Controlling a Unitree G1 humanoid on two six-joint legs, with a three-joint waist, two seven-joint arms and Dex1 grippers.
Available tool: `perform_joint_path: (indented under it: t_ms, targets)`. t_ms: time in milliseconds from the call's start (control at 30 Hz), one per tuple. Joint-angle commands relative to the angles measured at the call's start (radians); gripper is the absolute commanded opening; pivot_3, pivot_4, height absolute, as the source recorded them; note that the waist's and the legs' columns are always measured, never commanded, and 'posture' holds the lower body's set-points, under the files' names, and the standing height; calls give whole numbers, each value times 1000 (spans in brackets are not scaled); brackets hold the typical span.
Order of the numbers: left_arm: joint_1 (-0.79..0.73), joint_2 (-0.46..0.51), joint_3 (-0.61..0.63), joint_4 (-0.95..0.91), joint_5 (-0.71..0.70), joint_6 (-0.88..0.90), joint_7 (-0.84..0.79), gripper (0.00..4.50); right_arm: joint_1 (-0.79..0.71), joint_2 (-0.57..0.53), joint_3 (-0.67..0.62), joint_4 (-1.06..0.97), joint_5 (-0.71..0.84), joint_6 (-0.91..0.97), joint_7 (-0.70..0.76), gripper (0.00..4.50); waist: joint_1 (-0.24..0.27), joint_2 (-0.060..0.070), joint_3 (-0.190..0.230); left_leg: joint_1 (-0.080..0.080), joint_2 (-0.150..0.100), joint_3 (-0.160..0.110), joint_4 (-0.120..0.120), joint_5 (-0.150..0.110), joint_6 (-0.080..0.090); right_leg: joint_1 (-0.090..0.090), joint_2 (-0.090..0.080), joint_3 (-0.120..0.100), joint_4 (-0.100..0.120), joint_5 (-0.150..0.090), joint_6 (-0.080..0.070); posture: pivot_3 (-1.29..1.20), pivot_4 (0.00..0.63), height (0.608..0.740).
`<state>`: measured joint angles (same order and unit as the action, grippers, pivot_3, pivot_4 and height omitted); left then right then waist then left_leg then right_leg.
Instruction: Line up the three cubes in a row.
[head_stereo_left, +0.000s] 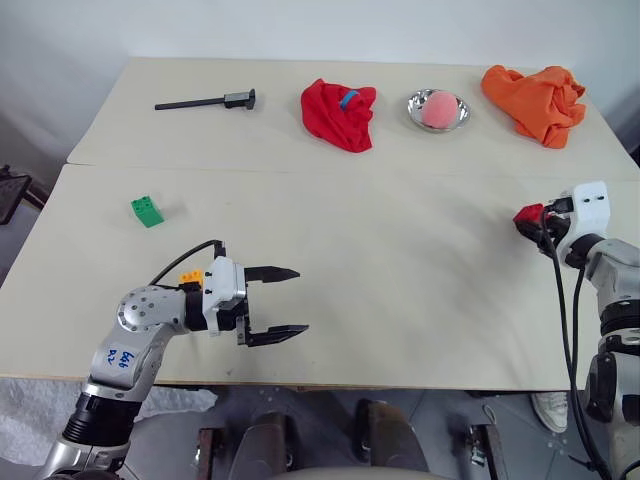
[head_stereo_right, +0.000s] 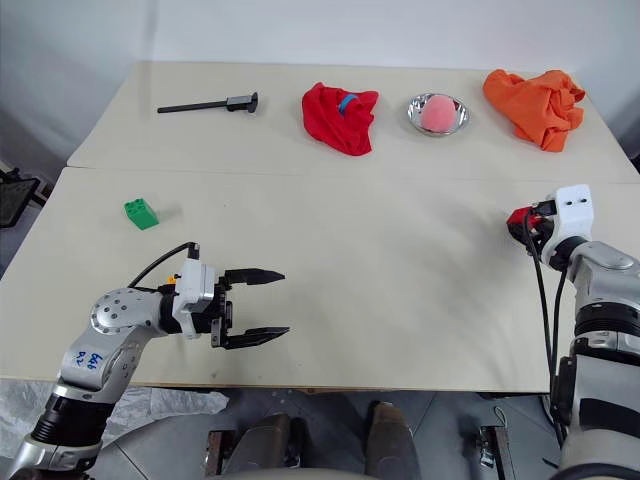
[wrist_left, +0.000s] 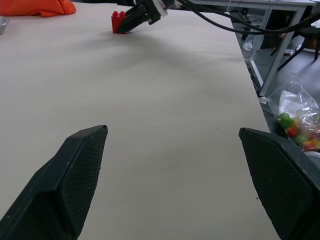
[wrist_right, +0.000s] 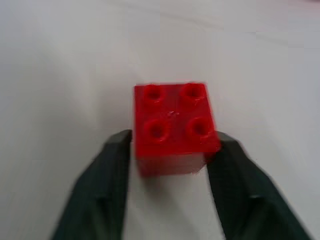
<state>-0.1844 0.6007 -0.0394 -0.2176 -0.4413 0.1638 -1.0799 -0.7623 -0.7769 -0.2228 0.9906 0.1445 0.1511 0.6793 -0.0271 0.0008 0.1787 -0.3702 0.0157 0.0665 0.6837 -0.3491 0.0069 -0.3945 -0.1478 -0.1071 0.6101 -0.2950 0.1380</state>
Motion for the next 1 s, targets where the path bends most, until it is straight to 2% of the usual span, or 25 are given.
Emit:
perform_joint_path:
  t_ms: [33, 133, 200, 300, 400, 600, 867, 1000]
  targets:
    - [-3, 13, 25, -11, -8, -19, -9, 4500, -3, -8, 1, -51, 26, -61, 119, 1499, 0, 0, 0, 0, 0, 0, 0, 0, 0, 0, 0, 0, 0, 0, 0, 0, 150, 740]
    - [-1, 21, 31, -5, -7, -25, -14, 4500, 6, 1, 69, -151, 36, -142, 353, 1499, -1, 0, 0, 0, 0, 0, 0, 0, 0, 0, 0, 0, 0, 0, 0, 0, 150, 740]
    - [-1, 25, 34, -1, -8, -28, -20, 4500, 7, 21, 116, -268, 82, -115, 524, 1499, -3, 1, 0, 0, 0, 0, 0, 0, 0, 0, 0, 0, 0, 0, 0, 0, 150, 740]
    - [-5, 25, 37, 9, -7, -31, -27, 4500, 10, 38, 191, -384, 90, -89, 663, 1499, -1, 1, 0, 1, 1, 0, 0, 0, 0, 0, 1, 0, 0, 0, 0, 0, 150, 740]
    - [-9, 24, 38, 16, -4, -33, -31, 4500, 1, 59, 299, -448, 42, -139, 768, 1499, 5, 1, 0, 0, 0, -1, 1, 0, 0, 0, 0, 0, 0, 0, 0, 0, 150, 740]
    - [5, 30, 46, 8, -2, -38, -27, 4500, -46, 126, 389, -415, 15, -179, 842, 1499, 6, 1, 1, 0, -1, -2, 1, 0, 0, 0, 0, -1, 0, 0, 0, 0, 150, 740]
    - [52, 60, 99, -38, -31, -11, -5, 4500, -88, 162, 413, -238, -26, -256, 860, 1499, 0, 1, 1, 0, 0, -2, 1, 0, 0, 0, 0, -1, 0, 0, 0, 0, 150, 740]
    - [66, 78, 134, -44, -42, -17, -11, 4500, -105, 169, 407, -179, -37, -307, 871, 2800, -1, 1, 1, 0, 0, -2, 1, 0, 0, 0, 0, -1, 0, 0, 0, 0, 150, 740]
